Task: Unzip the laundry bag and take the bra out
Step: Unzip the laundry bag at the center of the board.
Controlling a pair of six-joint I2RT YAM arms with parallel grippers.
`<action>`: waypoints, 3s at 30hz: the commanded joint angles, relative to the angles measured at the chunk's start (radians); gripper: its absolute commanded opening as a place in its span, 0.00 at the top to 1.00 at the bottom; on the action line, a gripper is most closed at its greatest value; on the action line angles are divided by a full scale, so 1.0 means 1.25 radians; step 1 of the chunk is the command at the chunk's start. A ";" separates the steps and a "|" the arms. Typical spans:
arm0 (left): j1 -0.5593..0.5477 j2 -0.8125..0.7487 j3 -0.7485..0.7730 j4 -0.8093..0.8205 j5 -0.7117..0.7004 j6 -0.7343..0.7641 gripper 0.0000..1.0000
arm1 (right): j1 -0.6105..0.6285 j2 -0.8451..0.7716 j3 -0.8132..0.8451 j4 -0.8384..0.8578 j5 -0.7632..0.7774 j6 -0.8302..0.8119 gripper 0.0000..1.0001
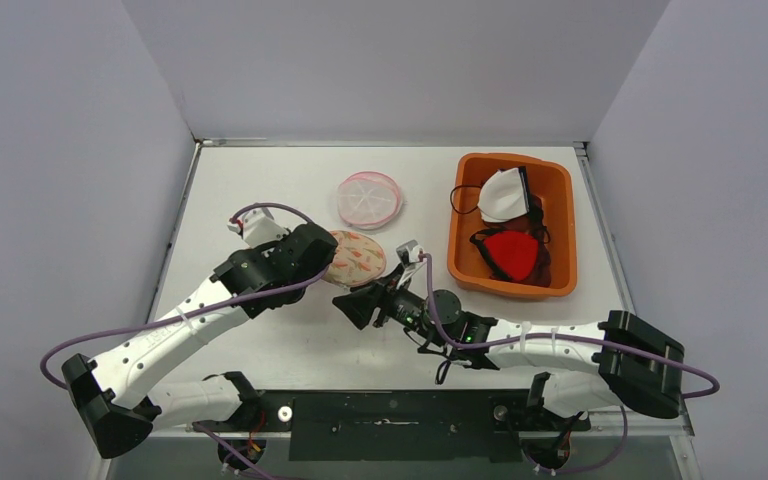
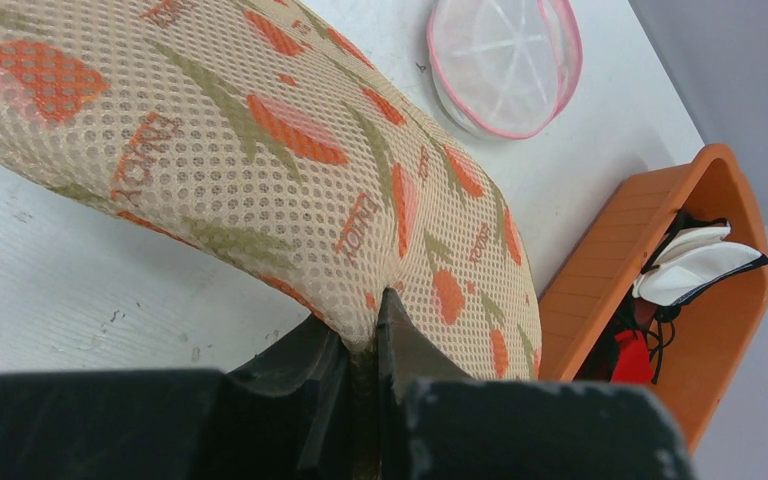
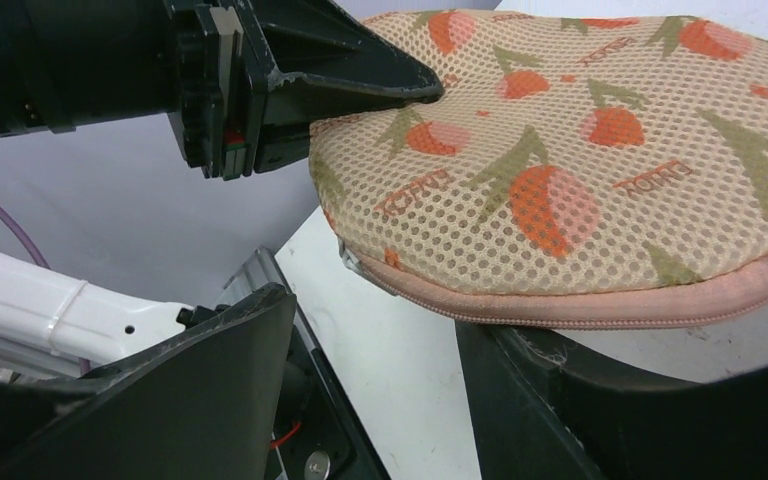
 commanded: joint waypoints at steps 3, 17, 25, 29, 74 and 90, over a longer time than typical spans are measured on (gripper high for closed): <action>-0.009 -0.006 0.031 0.007 -0.029 -0.016 1.00 | -0.017 0.014 0.028 0.092 0.013 0.021 0.43; -0.008 -0.020 0.008 0.026 -0.029 -0.020 1.00 | -0.037 0.029 0.044 0.121 -0.031 0.037 0.60; -0.009 -0.020 -0.005 0.036 -0.026 -0.029 1.00 | -0.038 0.036 0.052 0.142 -0.042 0.040 0.66; -0.009 -0.023 -0.007 0.035 -0.028 -0.032 1.00 | -0.038 0.035 0.054 0.137 -0.042 0.041 0.73; -0.009 -0.155 -0.300 0.396 0.082 0.238 1.00 | 0.026 -0.123 0.013 -0.390 0.199 -0.176 0.95; 0.008 -0.064 -0.558 1.050 0.451 0.616 1.00 | 0.120 -0.209 -0.169 -0.352 0.229 -0.165 0.95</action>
